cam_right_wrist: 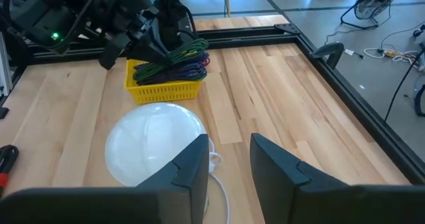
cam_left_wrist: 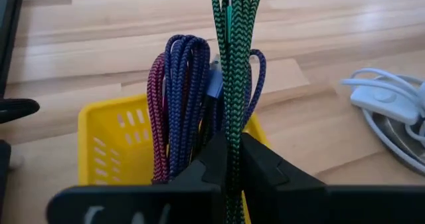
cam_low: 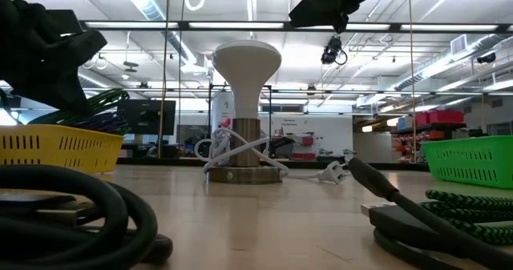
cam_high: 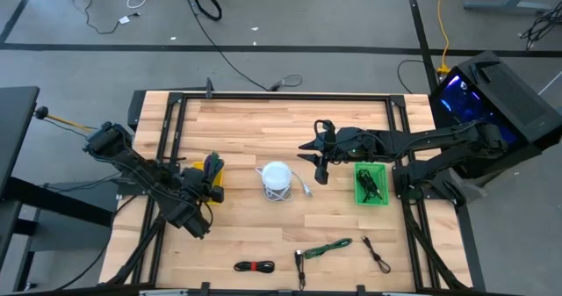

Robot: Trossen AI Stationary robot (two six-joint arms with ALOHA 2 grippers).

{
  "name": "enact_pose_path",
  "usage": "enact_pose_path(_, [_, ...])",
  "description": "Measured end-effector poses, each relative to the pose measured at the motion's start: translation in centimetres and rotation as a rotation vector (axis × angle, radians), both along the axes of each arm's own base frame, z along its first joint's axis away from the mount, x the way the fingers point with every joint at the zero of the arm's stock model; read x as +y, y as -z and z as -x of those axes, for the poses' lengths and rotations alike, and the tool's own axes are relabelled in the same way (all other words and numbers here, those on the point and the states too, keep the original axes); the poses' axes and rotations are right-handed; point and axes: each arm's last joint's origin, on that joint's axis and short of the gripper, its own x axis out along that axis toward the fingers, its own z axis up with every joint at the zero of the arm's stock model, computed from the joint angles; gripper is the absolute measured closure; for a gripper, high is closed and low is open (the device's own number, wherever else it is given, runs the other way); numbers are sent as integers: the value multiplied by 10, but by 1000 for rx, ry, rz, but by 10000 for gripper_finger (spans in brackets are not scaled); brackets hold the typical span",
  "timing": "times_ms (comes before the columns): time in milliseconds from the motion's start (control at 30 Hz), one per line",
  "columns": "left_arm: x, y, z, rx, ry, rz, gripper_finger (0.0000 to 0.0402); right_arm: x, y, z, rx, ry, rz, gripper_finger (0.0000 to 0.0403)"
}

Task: Pick & Place USB Port
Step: Put the green charger cable into the yellow bin, then put the black charger cable into the green bin

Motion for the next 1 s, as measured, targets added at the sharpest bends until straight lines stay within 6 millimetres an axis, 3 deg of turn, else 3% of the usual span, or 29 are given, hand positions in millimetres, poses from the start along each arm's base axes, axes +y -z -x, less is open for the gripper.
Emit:
enact_pose_path(333, [-1,2,1,77,4,40,307,0,0,0,-1,0,0,292])
enact_pose_path(533, [3,-2,0,16,32,-66,273,0,0,0,-1,0,0,292])
enact_pose_path(700, [11,-4,2,82,8,-110,235,0,0,0,-1,0,1,292])
enact_pose_path(867, [11,-21,-3,104,76,-245,205,0,0,0,-1,1,-1,292])
enact_pose_path(1000, [-2,-49,-21,132,233,-358,198,0,2,1,16,9,-18,292])
